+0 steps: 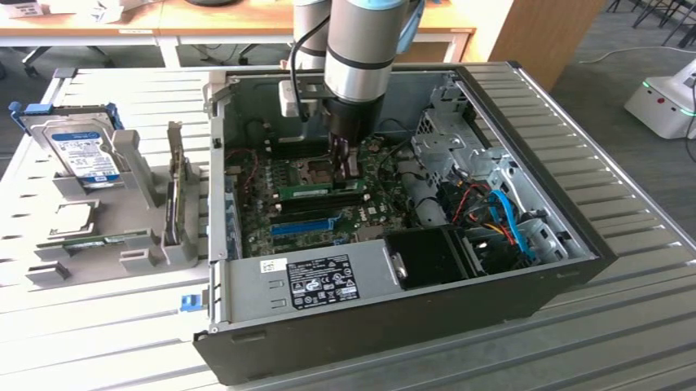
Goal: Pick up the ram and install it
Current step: 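Insert the ram into the slot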
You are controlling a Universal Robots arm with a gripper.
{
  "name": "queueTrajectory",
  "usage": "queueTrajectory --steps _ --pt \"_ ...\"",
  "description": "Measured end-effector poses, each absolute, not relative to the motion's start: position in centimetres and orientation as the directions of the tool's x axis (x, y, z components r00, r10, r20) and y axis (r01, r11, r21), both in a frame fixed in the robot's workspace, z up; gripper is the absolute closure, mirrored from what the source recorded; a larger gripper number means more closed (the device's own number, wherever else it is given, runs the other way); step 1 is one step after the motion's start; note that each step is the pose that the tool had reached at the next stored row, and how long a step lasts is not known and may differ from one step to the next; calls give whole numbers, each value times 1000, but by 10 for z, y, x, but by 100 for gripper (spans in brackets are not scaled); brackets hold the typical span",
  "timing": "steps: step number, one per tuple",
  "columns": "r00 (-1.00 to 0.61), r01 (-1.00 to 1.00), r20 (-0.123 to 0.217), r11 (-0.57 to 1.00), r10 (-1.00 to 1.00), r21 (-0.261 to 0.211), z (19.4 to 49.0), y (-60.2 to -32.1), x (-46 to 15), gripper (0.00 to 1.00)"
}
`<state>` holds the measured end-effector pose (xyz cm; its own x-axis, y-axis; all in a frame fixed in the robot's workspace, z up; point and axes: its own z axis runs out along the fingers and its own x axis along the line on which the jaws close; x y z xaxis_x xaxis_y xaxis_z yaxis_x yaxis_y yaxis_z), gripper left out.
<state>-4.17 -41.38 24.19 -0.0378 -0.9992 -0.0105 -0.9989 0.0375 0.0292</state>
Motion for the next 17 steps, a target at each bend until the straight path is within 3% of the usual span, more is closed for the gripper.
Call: queueTrajectory --steps 17 --pt "-38 -999 -10 37 -999 29 239 -414 -40 88"
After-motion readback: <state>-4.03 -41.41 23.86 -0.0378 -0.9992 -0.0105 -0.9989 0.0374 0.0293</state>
